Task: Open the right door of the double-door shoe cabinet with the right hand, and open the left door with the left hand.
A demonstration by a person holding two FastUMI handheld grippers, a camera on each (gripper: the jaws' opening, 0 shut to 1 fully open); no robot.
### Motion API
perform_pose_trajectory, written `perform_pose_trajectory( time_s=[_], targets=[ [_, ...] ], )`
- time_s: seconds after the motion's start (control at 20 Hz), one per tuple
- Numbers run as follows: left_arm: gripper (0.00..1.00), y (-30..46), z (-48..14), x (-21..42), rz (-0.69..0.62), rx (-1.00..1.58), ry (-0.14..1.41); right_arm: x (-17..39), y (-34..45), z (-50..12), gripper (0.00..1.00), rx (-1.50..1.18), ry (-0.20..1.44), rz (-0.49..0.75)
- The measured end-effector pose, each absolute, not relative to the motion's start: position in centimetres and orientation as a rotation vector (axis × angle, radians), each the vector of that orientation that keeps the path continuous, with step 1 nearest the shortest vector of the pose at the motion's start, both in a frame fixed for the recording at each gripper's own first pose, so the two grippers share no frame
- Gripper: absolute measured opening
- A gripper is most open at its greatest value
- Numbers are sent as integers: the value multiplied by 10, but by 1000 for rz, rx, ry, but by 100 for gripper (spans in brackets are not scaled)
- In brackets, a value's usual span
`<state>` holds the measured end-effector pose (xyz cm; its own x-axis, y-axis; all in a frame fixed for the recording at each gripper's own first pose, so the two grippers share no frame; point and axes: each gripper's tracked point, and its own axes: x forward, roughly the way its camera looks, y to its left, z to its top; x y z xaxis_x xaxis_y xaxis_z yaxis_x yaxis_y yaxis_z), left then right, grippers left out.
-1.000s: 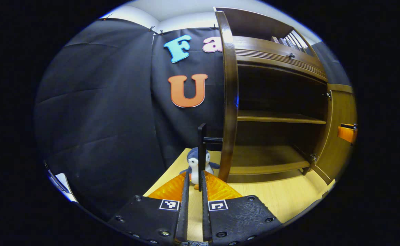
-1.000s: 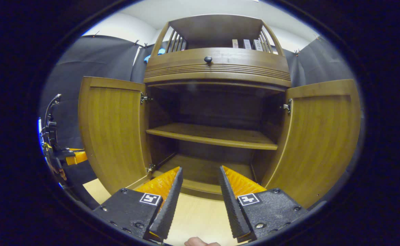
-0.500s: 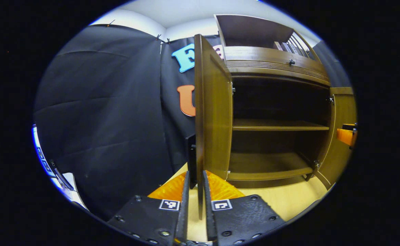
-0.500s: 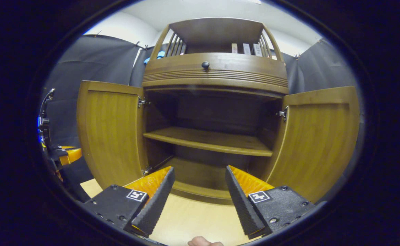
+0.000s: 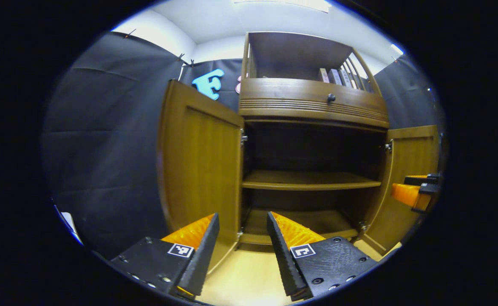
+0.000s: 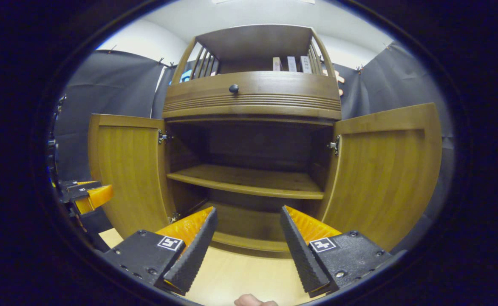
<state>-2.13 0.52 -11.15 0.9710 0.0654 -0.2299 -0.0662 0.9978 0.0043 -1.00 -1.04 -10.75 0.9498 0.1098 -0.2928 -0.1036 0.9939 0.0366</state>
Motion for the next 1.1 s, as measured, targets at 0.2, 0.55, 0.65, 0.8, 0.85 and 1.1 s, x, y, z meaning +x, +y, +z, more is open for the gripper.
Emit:
perform_pose_trajectory(
  time_s=[0.2,0.55,0.65,0.8,0.85,1.1],
  targets=[
    [76,-37,-98,-14,-18,13,231,-13,-23,-95,94,39,279,83],
    [94,-68,-71,-4,-91,10,176,-12,-31,-74,99,55,224,61],
    [94,-71,-71,-3,-95,-11,187,-11,-32,-70,94,51,215,64],
    [94,-72,-73,-5,-88,-13,197,-9,-31,-66,94,58,199,67],
    [94,-71,-73,-6,-80,9,192,-7,-30,-66,94,60,191,70],
    [94,-78,-71,-9,-90,61,172,-6,-33,-73,99,60,207,65]
  ],
)
